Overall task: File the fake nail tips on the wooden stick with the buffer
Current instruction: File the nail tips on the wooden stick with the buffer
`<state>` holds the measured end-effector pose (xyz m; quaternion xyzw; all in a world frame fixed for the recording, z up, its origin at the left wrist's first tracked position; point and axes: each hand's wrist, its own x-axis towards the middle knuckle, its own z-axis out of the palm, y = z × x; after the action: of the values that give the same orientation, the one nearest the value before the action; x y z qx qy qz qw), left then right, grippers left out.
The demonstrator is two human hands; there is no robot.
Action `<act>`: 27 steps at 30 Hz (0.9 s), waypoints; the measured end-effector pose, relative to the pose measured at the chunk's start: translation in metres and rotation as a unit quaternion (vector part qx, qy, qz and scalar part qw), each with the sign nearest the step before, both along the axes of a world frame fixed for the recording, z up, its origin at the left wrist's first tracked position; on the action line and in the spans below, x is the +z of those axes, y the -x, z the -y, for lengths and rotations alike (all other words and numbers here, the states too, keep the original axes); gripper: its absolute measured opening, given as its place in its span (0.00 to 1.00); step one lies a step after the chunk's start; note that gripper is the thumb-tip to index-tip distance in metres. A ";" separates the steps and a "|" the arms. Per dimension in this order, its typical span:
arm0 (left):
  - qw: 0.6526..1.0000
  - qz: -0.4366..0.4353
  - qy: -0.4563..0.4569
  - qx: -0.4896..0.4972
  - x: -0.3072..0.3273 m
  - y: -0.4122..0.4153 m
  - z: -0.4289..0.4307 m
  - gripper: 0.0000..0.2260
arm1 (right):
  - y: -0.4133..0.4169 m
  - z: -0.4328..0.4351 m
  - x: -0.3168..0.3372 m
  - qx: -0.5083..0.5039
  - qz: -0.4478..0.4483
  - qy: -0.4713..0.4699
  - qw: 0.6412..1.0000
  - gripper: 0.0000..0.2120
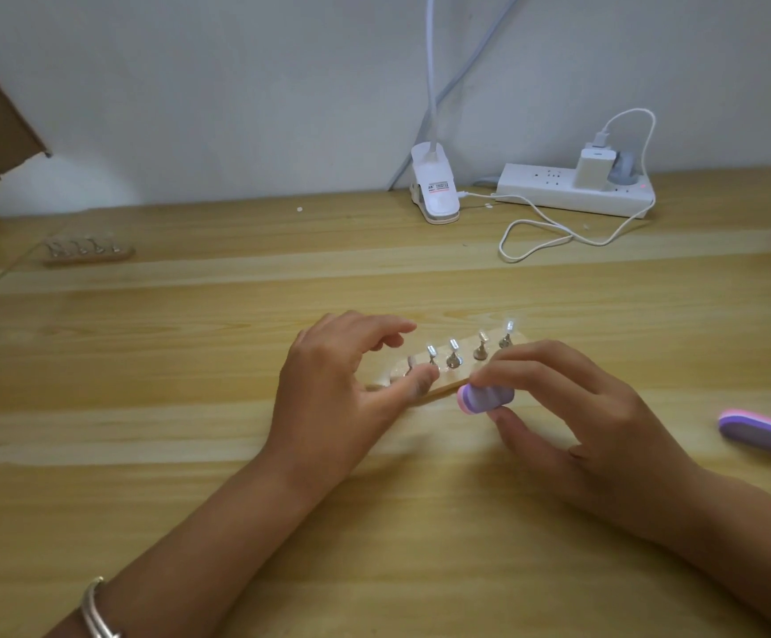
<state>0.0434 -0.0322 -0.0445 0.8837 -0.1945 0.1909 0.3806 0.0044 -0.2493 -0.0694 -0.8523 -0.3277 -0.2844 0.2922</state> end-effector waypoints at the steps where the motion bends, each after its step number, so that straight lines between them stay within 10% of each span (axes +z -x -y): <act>1: 1.000 -0.013 -0.003 -0.002 0.000 -0.001 0.002 0.16 | 0.000 0.000 0.000 0.001 0.001 0.000 1.000 0.10; 11: 0.992 -0.111 0.055 -0.036 -0.012 -0.017 0.013 0.03 | 0.002 -0.003 0.003 0.006 0.001 0.010 1.000 0.09; 27: 0.995 0.088 -0.046 -0.021 -0.008 -0.007 0.015 0.02 | 0.000 -0.003 0.003 -0.044 -0.051 0.026 0.997 0.10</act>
<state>0.0508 -0.0468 -0.0528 0.8757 -0.2543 0.2509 0.3250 0.0046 -0.2459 -0.0668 -0.8865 -0.2822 -0.2441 0.2736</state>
